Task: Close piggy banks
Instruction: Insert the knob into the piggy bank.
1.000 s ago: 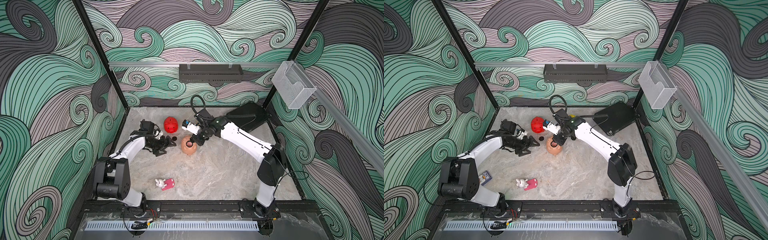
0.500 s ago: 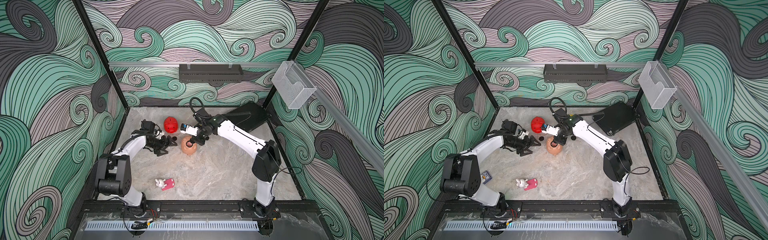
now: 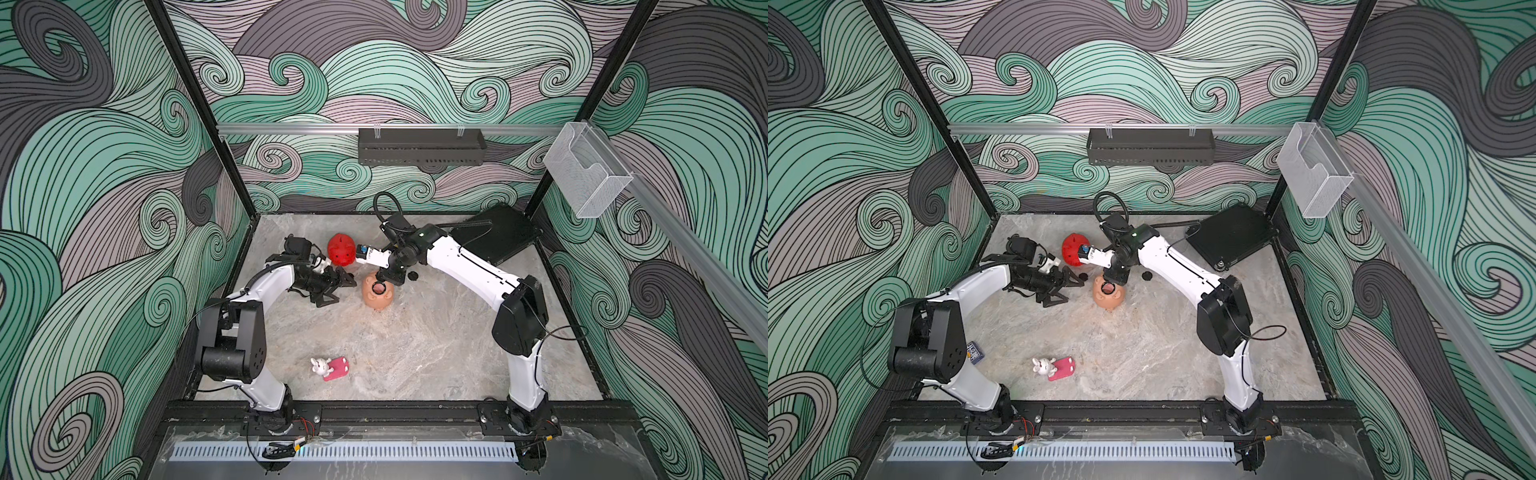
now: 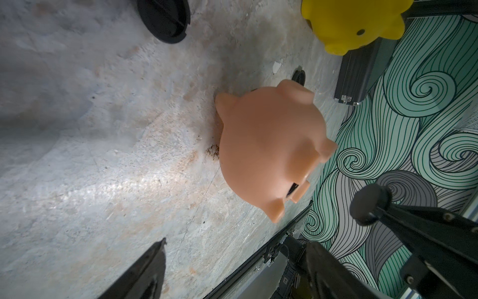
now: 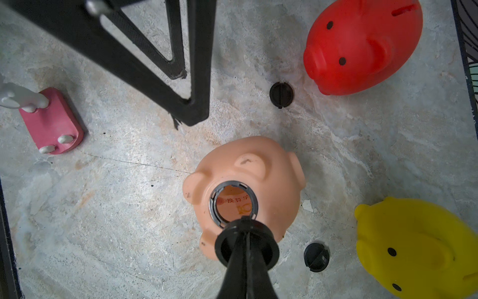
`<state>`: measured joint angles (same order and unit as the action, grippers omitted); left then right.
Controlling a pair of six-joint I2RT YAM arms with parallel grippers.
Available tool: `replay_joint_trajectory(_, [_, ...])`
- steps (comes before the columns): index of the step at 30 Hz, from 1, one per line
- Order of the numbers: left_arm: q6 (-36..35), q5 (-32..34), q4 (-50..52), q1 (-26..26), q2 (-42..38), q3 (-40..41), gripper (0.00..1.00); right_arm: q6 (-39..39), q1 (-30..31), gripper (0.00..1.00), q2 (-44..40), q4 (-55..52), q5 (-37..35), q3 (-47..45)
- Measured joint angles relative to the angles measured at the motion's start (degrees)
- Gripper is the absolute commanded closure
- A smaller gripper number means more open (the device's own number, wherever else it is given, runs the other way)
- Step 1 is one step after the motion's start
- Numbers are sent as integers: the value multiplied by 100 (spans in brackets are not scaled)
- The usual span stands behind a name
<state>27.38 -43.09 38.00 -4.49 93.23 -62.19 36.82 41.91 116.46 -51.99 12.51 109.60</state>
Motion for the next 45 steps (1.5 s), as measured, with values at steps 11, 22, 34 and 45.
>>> replay_joint_trajectory(11, [22, 0, 26, 0, 262, -90, 15, -1241, -13, 100, 26, -59, -50, 81])
replay_joint_trajectory(22, [160, 37, -96, 0, 308, -90, 16, -2149, 15, 100, 17, -229, -109, 28])
replay_joint_trajectory(34, [221, 48, -205, -2, 494, -92, 17, -758, 98, 100, -44, -302, 304, -352])
replay_joint_trajectory(45, [216, 42, -234, -2, 522, -92, 17, 981, 26, 100, -61, -568, 409, -136])
